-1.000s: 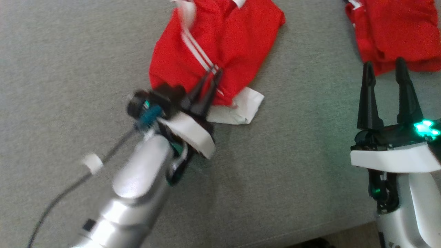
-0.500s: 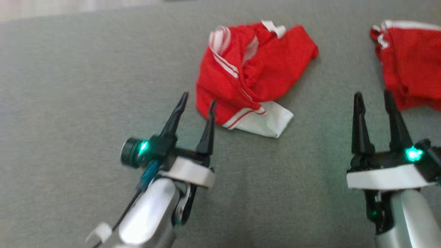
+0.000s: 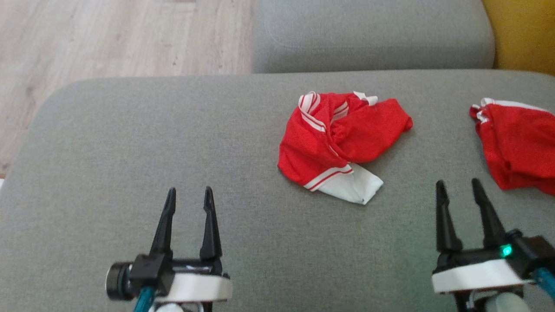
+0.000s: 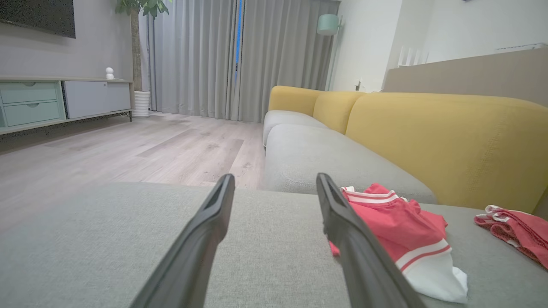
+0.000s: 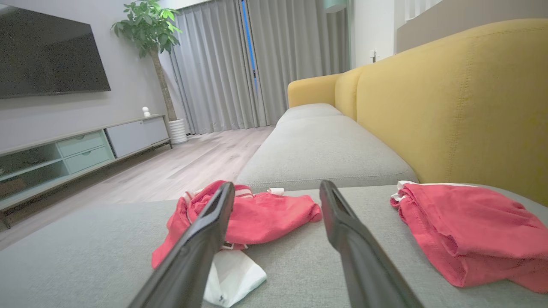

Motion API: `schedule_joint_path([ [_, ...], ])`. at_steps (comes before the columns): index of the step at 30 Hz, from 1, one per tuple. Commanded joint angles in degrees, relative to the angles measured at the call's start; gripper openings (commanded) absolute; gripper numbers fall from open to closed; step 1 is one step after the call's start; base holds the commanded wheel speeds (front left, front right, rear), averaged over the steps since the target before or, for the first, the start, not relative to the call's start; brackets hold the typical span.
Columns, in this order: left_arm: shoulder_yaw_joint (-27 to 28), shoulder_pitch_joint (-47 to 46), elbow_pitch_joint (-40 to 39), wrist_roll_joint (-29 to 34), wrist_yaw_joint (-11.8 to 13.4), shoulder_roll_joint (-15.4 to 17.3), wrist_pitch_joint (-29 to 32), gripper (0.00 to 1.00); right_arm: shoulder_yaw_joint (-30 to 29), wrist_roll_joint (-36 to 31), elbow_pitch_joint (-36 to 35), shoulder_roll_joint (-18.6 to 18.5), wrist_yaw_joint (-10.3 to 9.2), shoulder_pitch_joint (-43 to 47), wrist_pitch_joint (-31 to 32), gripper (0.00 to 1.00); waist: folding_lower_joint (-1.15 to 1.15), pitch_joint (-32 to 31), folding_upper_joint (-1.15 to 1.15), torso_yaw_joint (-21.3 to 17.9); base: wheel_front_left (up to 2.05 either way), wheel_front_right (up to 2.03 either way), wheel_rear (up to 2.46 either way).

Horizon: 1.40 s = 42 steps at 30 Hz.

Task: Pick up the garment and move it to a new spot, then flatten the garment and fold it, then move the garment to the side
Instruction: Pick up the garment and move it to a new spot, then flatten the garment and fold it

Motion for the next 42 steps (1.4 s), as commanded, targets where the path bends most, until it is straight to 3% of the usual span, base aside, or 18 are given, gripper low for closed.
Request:
schedule_joint_path([
  [1, 2.5, -0.4, -3.3, 0.4, -0.1, -0.1, -0.4, 1.0, 1.7, -1.4, -1.7, 0.1, -0.04, -0.9, -0.3, 1.0, 0.02, -1.4, 0.0, 0.7, 0.0, 0.0, 0.0],
  [9, 3.9, 6.4, -5.7, 1.6, -0.2, -0.1, -0.4, 1.0, 3.1, -2.1, -1.5, 0.4, -0.04, 2.0, -0.3, 1.0, 0.02, -2.4, 0.0, 0.8, 0.0, 0.0, 0.0],
  [30, 2.1, 5.2, -3.3, 1.8, -1.2, -0.1, -0.4, 1.0, 3.4, -1.9, -1.2, 0.5, -0.04, 1.2, -0.3, 1.0, 0.02, -0.5, 0.0, -0.5, 0.0, 0.0, 0.0],
  [35, -0.1, 1.0, -1.1, 1.1, -1.9, -0.1, -0.4, 1.0, 3.6, -2.3, -1.9, 0.4, -0.04, -0.5, -0.3, 1.0, 0.02, 2.9, 0.0, -1.5, 0.0, 0.0, 0.0],
  [42, -6.6, -14.3, 5.3, -1.6, -3.3, -0.1, 0.4, 1.0, 5.0, -2.4, -2.8, -0.9, -0.04, -4.1, -0.3, 1.0, 0.02, 10.0, 0.0, -3.7, 0.0, 0.0, 0.0],
])
